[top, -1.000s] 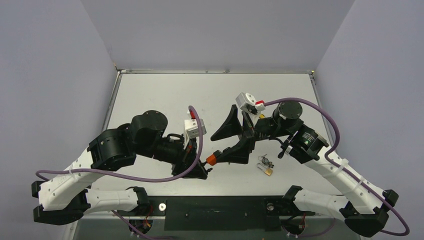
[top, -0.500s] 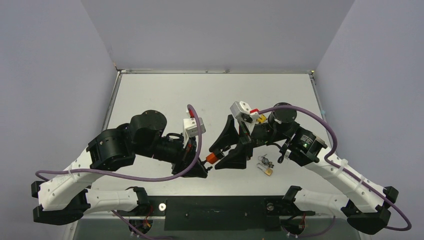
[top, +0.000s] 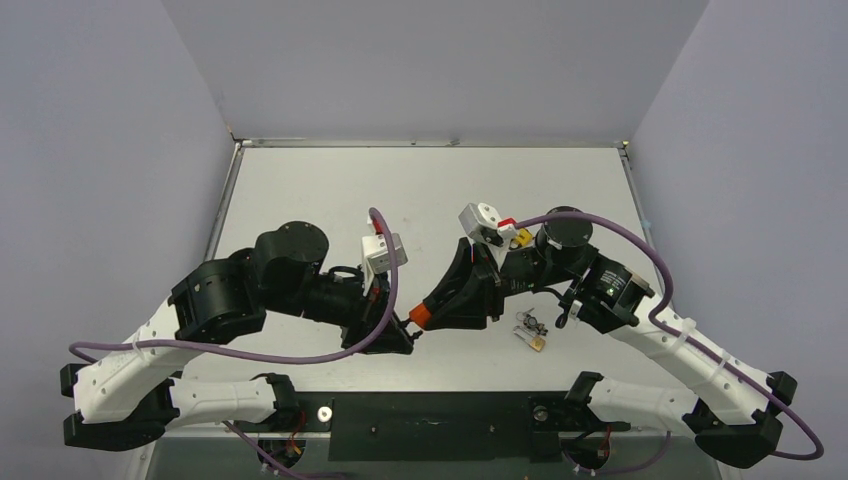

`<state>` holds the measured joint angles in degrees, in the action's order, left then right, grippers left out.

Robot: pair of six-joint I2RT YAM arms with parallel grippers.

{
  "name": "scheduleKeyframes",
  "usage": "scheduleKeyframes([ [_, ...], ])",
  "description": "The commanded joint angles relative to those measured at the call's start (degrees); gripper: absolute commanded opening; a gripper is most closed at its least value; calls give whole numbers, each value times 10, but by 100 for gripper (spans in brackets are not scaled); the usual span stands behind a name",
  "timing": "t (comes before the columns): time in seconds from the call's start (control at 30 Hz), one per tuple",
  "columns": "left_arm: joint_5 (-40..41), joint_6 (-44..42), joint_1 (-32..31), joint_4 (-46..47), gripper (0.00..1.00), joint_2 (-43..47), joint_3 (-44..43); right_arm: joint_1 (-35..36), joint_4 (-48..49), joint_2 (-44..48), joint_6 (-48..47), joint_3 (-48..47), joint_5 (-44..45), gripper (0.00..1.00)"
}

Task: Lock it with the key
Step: Lock the lock.

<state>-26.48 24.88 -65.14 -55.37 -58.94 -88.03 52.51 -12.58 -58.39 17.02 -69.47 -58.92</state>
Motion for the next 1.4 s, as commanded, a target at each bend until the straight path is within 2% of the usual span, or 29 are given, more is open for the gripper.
scheduleKeyframes([
  [0.0, 34, 0, 2, 41, 6, 9, -19, 6, 34, 10, 7, -16, 36, 0],
  [0.1, 57, 0, 3, 37, 21, 15, -15, 3, 36, 21, 20, -15, 79, 0],
  [0.2, 74, -2, 8, 40, 31, 23, -13, -3, 38, 36, 35, -15, 101, 0],
  [0.43, 72, -10, 50, 59, 39, 38, -4, -31, 53, 79, 70, -2, 127, 0],
  [0.57, 52, -11, 78, 102, 43, 46, 4, -41, 63, 97, 92, 7, 142, 0],
  [0.93, 58, -6, 93, 211, 44, 48, 25, -70, 111, 106, 148, 13, 212, 0],
  [1.07, 75, -8, 102, 221, 43, 45, 25, -81, 147, 107, 172, 22, 210, 0],
  [1.37, 60, 12, 133, 274, 39, 47, 40, -82, 165, 99, 184, 24, 209, 0],
])
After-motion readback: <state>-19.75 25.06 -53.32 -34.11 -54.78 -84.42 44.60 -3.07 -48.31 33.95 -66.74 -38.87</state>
